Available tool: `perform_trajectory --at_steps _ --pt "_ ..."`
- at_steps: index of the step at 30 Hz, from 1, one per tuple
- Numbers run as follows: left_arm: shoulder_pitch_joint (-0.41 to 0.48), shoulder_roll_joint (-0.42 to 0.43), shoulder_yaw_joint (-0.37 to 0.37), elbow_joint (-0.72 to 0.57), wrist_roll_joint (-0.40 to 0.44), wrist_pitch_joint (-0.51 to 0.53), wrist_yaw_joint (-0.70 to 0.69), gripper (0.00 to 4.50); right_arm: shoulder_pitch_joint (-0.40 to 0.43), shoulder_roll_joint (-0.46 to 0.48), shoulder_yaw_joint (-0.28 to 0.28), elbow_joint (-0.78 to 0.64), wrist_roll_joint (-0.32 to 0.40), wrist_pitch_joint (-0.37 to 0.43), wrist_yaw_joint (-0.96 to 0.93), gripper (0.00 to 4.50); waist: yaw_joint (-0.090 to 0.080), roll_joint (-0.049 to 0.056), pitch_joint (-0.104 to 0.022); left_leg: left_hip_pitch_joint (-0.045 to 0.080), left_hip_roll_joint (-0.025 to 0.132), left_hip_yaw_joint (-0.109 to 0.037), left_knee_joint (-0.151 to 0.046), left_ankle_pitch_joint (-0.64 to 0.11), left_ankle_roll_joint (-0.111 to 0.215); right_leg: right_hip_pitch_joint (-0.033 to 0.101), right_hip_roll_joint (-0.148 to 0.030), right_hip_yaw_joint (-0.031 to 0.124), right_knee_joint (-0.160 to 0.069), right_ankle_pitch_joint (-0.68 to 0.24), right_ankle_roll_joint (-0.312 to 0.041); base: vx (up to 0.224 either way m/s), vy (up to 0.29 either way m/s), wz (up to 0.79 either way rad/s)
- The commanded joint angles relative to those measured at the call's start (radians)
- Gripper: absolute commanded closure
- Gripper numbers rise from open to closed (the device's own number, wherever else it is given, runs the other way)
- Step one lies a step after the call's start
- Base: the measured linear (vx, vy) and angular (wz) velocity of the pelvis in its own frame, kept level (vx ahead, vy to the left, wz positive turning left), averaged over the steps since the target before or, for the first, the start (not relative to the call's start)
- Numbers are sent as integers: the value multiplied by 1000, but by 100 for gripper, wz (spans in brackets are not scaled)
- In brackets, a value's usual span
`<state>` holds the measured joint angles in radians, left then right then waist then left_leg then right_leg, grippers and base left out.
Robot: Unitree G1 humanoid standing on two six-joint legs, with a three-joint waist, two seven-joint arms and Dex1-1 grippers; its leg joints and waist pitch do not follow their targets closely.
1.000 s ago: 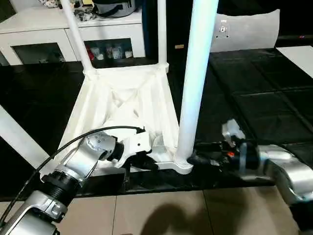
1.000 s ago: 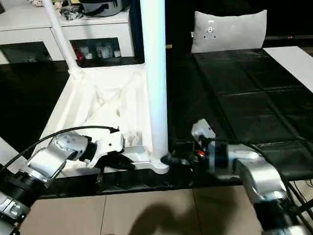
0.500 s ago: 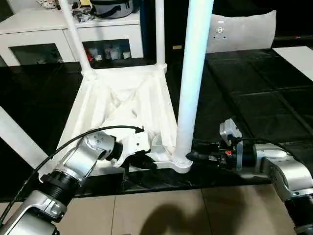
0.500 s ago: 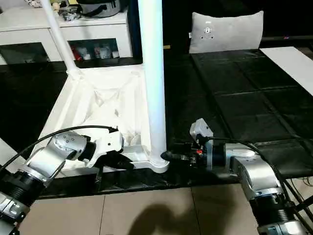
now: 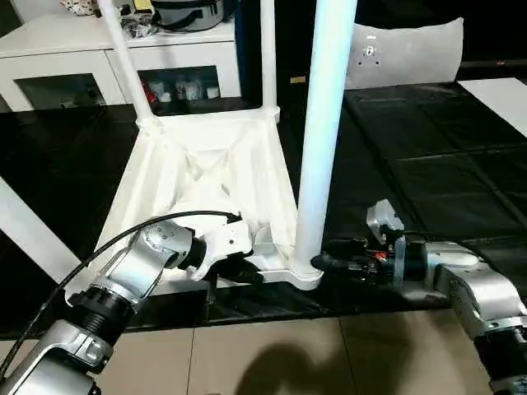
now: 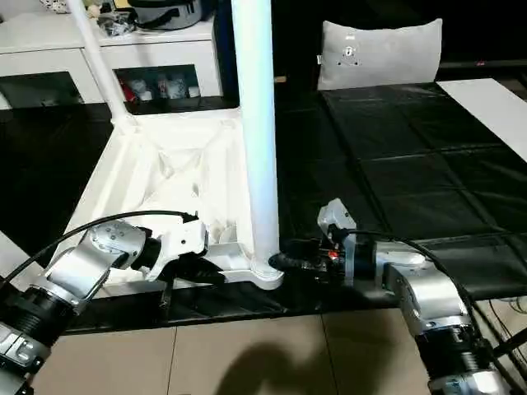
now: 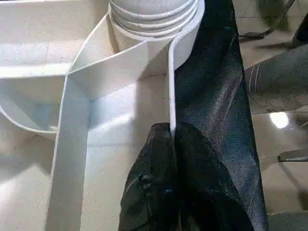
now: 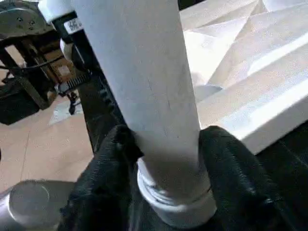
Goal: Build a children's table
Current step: Rotate leg to tighten
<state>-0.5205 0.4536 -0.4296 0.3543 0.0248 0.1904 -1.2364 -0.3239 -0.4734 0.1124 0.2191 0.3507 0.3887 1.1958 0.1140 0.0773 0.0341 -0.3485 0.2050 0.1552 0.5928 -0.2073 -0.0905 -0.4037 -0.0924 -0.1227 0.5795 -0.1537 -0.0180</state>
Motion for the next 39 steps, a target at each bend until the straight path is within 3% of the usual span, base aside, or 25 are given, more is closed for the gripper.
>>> perform_trajectory --at_steps 1,5,8,11,15,24,26,28,29,31,34,36,39 --pt "6 -15 -38 4 17 -4 -1 450 -34 21 17 -1 1 -18 -8 190 4 -21 -60 -11 18 4 -67 -137 76 59 -56 47 -70 -365 -133 0 0 0" --pt "4 -18 -36 9 21 -7 2 450 -39 22 30 19 -45 -70 -31 167 7 -19 -62 -5 19 6 -66 -137 72 54 -56 49 -69 -359 -140 0 0 0" --pt "2 -20 -35 12 23 -8 4 450 -37 21 30 20 -34 -54 -17 167 13 -19 -64 -8 22 5 -65 -117 76 57 -56 51 -62 -311 -153 0 0 0" --pt "2 -20 -34 14 24 -8 4 450 -33 18 27 12 -18 -35 -1 192 17 -19 -65 -10 22 5 -64 -112 81 59 -56 52 -57 -273 -167 0 0 0" --pt "1 -22 -33 17 24 -8 5 450 -28 14 31 4 -9 -27 12 229 23 -20 -63 -8 22 7 -66 -128 76 58 -58 52 -63 -317 -154 0 0 0" --pt "6 -40 -14 8 0 24 18 450 -6 30 28 -27 -3 -19 -10 240 26 -19 -64 -9 22 5 -66 -123 72 59 -56 52 -61 -303 -153 0 0 0" --pt "3 -83 16 9 -6 79 93 450 8 68 33 -52 -34 3 -107 240 26 -19 -62 -8 22 5 -67 -124 65 59 -58 52 -64 -316 -149 0 0 0" --pt "-1 -113 34 14 -6 114 145 450 6 104 30 -48 -67 22 -205 241 22 -20 -60 -8 21 5 -69 -126 53 57 -56 53 -66 -334 -142 0 0 0" --pt "-3 -126 41 16 -6 128 167 450 3 123 26 -41 -82 32 -255 241 20 -19 -58 -6 16 6 -71 -153 45 57 -57 49 -73 -386 -126 0 0 0" --pt "-6 -146 49 21 -1 145 202 450 -3 153 15 -28 -107 49 -338 241 5 -21 -53 -6 9 6 -73 -187 32 55 -55 44 -87 -475 -83 0 0 0" --pt "-11 -181 65 30 6 172 266 450 -13 200 -8 -9 -132 94 -459 241 -15 -21 -50 -6 3 3 -75 -221 26 56 -52 37 -97 -525 -55 0 0 0" --pt "-21 -239 93 46 1 214 360 450 -6 253 -41 -4 -135 101 -561 241 -30 -15 -48 -2 0 4 -72 -244 30 49 -50 33 -108 -548 -43 0 0 0" --pt "-19 -244 89 40 6 218 359 450 14 266 -55 -31 -121 83 -567 174 -31 -18 -50 -5 0 1 -73 -245 37 52 -51 32 -109 -551 -33 0 0 0"
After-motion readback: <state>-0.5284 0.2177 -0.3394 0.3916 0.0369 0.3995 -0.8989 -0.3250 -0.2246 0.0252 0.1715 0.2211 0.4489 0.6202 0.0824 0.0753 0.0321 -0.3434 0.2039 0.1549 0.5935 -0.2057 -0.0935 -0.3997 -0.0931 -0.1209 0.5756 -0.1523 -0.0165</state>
